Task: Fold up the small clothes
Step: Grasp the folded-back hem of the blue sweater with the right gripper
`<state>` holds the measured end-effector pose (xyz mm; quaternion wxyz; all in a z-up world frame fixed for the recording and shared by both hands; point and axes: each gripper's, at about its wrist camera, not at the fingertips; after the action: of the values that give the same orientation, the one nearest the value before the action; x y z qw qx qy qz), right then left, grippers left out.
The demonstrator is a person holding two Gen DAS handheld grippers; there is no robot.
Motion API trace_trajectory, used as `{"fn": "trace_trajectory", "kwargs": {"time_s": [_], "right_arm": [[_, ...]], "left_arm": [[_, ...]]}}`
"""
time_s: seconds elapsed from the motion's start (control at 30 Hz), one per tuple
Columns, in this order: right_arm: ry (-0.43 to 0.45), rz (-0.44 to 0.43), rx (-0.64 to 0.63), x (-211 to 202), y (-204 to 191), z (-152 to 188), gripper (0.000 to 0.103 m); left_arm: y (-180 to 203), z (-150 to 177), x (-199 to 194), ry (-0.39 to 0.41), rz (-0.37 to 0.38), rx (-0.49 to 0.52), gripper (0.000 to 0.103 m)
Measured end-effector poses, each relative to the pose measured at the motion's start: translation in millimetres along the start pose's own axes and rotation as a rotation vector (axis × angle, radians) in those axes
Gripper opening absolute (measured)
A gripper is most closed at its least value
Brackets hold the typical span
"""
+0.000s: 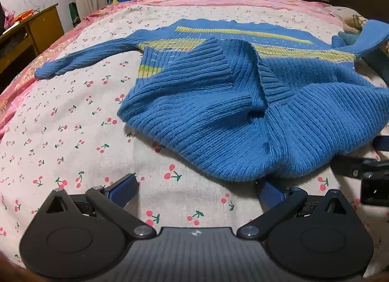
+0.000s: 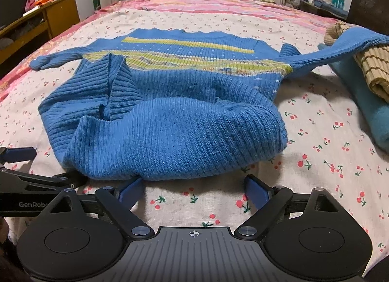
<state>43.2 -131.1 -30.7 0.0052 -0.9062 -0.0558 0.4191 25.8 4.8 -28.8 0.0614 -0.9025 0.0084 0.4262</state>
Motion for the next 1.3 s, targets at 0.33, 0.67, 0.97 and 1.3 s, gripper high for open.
{"fn": "trace_trajectory", "kwargs": {"time_s": [0.33,0.67,0.97,1.3], "right_arm": [[0.068,-0.044,0.024,-25.9,5.1,-10.4,0.072],[0.136,-0.042,-0.098,-19.3,-2.6,-55.9,0.069],[0.130,-0.049,-0.148,-24.5,-7.2,-56.3,0.069],[0.137,-0.096,-0.156,-43.8,-0.5,-64.2,0.069]], "left_arm": [[-30.0,-6.5,-36.0,0.089,-0.019,-0.017,0.103],[-42.7,-59.4,-17.7,0.198,0.023,0.048,0.103],[-16.5,-65.9,3.3,0.196,0.078,0.140,0.102],[-45.4,-47.3,-0.9,0.145,0.056,0.152,0.091]]}}
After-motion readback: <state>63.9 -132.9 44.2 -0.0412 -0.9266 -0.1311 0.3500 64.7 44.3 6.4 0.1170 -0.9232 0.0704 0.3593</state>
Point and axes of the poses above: each gripper's, at about its wrist camera, not at the fingertips, and x roughly the way its jaws point, y to its right, z to its underside, and after that the axes turned 4 degrees about -z, right-handed
